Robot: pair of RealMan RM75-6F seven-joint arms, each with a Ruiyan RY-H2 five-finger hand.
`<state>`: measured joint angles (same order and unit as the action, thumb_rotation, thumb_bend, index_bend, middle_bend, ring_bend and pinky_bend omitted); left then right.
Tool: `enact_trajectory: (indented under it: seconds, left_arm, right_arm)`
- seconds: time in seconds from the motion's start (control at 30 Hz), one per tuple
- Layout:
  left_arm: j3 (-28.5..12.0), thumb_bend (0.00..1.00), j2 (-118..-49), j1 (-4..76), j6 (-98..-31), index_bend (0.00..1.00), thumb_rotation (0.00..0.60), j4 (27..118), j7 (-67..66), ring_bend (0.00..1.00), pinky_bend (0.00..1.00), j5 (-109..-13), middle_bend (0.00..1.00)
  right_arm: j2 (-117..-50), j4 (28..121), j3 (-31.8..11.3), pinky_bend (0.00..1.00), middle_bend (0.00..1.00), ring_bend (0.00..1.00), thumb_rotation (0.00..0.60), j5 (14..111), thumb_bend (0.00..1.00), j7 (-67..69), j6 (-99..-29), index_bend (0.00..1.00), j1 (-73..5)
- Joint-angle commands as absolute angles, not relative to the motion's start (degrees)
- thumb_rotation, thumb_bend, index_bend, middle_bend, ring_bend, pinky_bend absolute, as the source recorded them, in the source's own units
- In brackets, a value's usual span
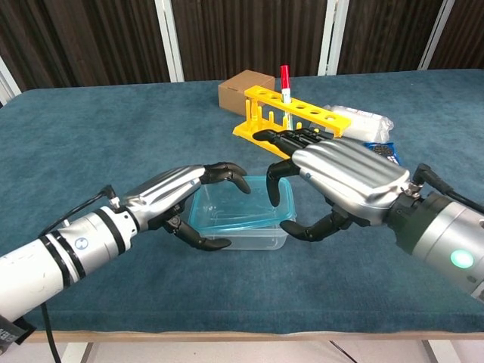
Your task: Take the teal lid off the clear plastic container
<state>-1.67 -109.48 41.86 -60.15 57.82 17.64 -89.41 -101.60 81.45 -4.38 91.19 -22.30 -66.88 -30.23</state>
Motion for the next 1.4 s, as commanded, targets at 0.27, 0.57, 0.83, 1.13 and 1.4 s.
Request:
enact_trajectory:
  seconds: [0.27, 0.57, 0.83, 1.13, 1.4]
  left_arm:
    - [-1.9, 0.35, -108.3, 41.8, -61.0, 0.59, 0.6, 58.9, 18.0, 0.24, 0.28, -89.7, 0.54]
    - [-1.7, 0.35, -107.7, 41.8, -60.6, 0.59, 0.6, 59.3, 18.0, 0.24, 0.29, -89.6, 0.54]
    - [-1.9, 0.35, -107.5, 41.8, -60.6, 0.59, 0.6, 59.2, 18.1, 0.24, 0.29, -89.5, 0.54]
    - [-2.0, 0.35, -106.9, 41.9, -60.7, 0.58, 0.6, 59.3, 19.0, 0.24, 0.29, -89.5, 0.54]
    - [-1.9, 0.35, -106.7, 42.0, -60.7, 0.58, 0.6, 59.4, 19.6, 0.24, 0.3, -89.6, 0.54]
  right_arm:
    - [-105.3, 75.5, -4.2, 0.0, 0.0, 0.0, 0.6, 94.5, 0.29, -19.4, -69.3, 0.49, -31.9]
    - [-106.3, 72.6, -4.6, 0.0, 0.0, 0.0, 0.6, 96.0, 0.29, -17.2, -71.6, 0.49, -32.7]
    - [-109.8, 65.5, -4.4, 0.0, 0.0, 0.0, 0.6, 97.6, 0.29, -13.9, -73.0, 0.48, -34.1]
    - [-112.3, 62.4, -4.1, 0.0, 0.03, 0.0, 0.6, 97.7, 0.3, -13.0, -73.3, 0.55, -34.8]
    - [-113.3, 60.9, -3.8, 0.0, 0.15, 0.0, 0.6, 97.4, 0.43, -14.0, -73.5, 0.72, -35.0]
